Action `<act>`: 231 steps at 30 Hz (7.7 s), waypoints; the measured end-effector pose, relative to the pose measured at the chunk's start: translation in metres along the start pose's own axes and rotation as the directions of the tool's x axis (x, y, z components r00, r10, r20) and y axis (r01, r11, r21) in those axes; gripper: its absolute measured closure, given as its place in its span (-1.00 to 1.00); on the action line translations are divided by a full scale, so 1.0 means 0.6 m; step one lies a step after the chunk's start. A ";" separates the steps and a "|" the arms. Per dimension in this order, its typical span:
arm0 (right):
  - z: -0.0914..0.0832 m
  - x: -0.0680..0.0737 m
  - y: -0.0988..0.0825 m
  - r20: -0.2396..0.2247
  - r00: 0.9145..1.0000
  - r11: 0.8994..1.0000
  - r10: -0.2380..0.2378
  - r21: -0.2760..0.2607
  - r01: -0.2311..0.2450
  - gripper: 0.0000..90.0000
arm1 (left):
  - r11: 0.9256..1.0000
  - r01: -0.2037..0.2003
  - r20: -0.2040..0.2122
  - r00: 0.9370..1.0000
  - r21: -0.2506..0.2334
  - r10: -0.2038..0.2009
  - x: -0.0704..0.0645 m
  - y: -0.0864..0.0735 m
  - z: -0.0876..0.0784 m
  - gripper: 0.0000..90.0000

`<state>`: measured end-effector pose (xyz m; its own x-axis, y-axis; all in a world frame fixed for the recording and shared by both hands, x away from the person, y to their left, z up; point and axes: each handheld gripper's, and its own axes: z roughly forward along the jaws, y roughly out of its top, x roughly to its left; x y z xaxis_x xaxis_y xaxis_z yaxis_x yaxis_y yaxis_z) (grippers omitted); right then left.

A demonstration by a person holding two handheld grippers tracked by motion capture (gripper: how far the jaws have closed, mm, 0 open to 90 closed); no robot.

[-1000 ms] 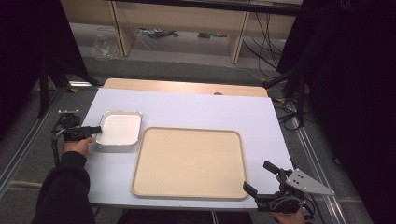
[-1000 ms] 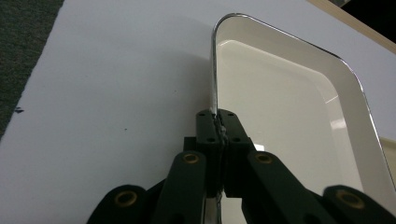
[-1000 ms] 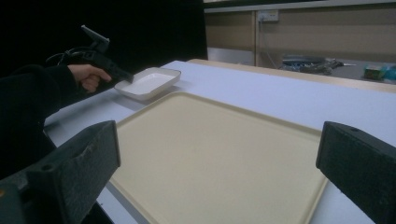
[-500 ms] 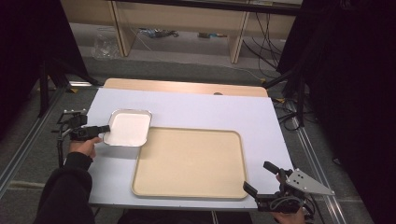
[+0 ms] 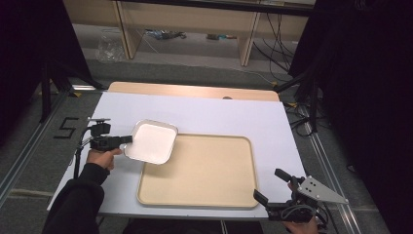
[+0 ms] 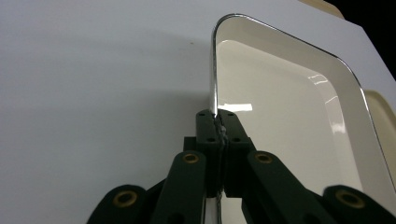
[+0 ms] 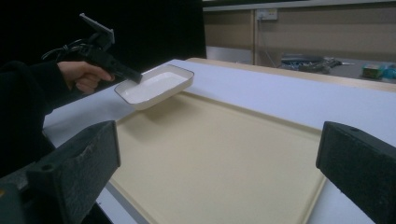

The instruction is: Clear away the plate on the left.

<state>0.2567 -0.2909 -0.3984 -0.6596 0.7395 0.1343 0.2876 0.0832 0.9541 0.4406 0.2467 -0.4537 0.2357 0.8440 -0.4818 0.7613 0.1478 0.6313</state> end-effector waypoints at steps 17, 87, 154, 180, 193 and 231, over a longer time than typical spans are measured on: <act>0.003 0.000 -0.002 -0.009 1.000 1.000 0.001 -0.032 -0.001 -0.99 | 0.971 -0.175 0.135 0.979 0.160 0.154 -0.128 -0.063 0.060 0.96; 0.001 0.001 -0.001 -0.015 1.000 1.000 -0.007 -0.013 0.006 -0.99 | 0.933 -0.273 0.160 0.957 0.233 0.241 -0.189 -0.148 0.084 0.84; 0.000 0.001 -0.001 -0.014 1.000 1.000 -0.005 0.000 0.005 -0.99 | 0.943 -0.279 0.128 0.957 0.183 0.259 -0.217 -0.166 0.022 -0.67; 0.000 0.002 -0.001 -0.020 1.000 1.000 0.002 0.005 -0.002 -0.99 | 0.922 -0.346 0.120 0.922 -0.175 0.369 -0.213 -0.164 -0.047 -0.69; 0.000 0.002 -0.001 -0.020 1.000 1.000 0.002 0.005 -0.002 -0.99 | 0.898 -0.392 0.110 0.902 -0.202 0.419 -0.221 -0.181 -0.066 -0.68; 0.001 0.003 -0.001 -0.022 1.000 1.000 -0.012 0.004 0.012 -0.99 | 0.824 -0.490 0.051 0.851 -0.283 0.523 -0.206 -0.214 -0.137 -0.67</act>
<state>0.2559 -0.2896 -0.3988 -0.6779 0.7239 0.1284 0.2824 0.0951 0.9546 0.2643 0.1659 -0.4254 0.6300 0.7687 -0.1106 0.3411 -0.1459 0.9286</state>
